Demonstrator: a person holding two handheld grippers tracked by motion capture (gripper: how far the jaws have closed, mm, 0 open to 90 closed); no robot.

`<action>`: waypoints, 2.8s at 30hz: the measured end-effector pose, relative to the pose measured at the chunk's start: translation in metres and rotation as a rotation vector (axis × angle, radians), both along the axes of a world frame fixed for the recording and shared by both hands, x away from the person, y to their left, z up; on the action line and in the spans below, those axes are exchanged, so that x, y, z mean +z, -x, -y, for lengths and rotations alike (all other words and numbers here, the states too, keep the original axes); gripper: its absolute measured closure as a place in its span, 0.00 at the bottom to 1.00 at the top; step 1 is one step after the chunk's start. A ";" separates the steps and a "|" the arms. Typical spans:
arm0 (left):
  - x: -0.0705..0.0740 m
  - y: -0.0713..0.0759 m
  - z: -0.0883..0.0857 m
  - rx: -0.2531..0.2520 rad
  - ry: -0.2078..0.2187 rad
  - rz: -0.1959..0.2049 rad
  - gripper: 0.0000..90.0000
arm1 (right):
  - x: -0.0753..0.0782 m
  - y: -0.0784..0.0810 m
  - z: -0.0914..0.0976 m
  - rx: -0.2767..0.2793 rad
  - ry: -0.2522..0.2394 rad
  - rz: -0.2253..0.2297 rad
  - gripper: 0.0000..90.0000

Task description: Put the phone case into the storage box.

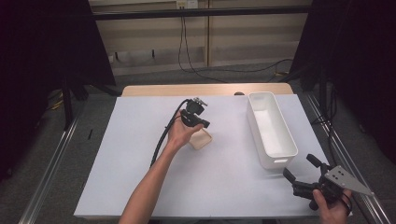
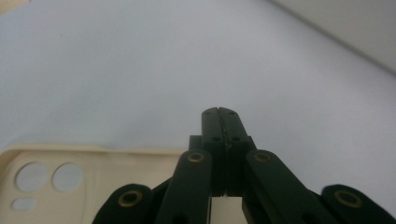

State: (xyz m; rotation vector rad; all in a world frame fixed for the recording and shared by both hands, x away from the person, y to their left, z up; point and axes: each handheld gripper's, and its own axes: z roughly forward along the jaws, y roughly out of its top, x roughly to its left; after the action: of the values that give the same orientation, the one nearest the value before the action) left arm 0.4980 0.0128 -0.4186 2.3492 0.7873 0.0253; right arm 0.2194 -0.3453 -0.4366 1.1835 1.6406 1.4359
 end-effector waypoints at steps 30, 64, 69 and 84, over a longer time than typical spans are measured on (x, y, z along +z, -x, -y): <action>-0.026 0.003 0.016 -0.014 -0.016 -0.055 1.00 | 0.000 0.001 0.001 0.005 0.000 0.000 0.00; -0.026 0.023 -0.012 -0.019 0.003 -0.071 1.00 | 0.000 0.003 0.002 0.008 0.009 0.004 0.00; -0.026 0.024 -0.019 -0.014 0.007 -0.071 1.00 | 0.001 0.003 0.002 0.006 0.008 0.003 0.00; -0.027 0.031 -0.028 -0.028 0.000 -0.060 1.00 | 0.000 0.003 0.002 0.008 0.009 0.003 0.00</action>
State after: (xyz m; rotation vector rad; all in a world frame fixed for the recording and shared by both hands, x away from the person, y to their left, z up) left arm 0.4672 0.0412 -0.4452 2.3703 0.7825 -0.0574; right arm 0.2162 -0.3470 -0.4362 1.1713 1.6497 1.4331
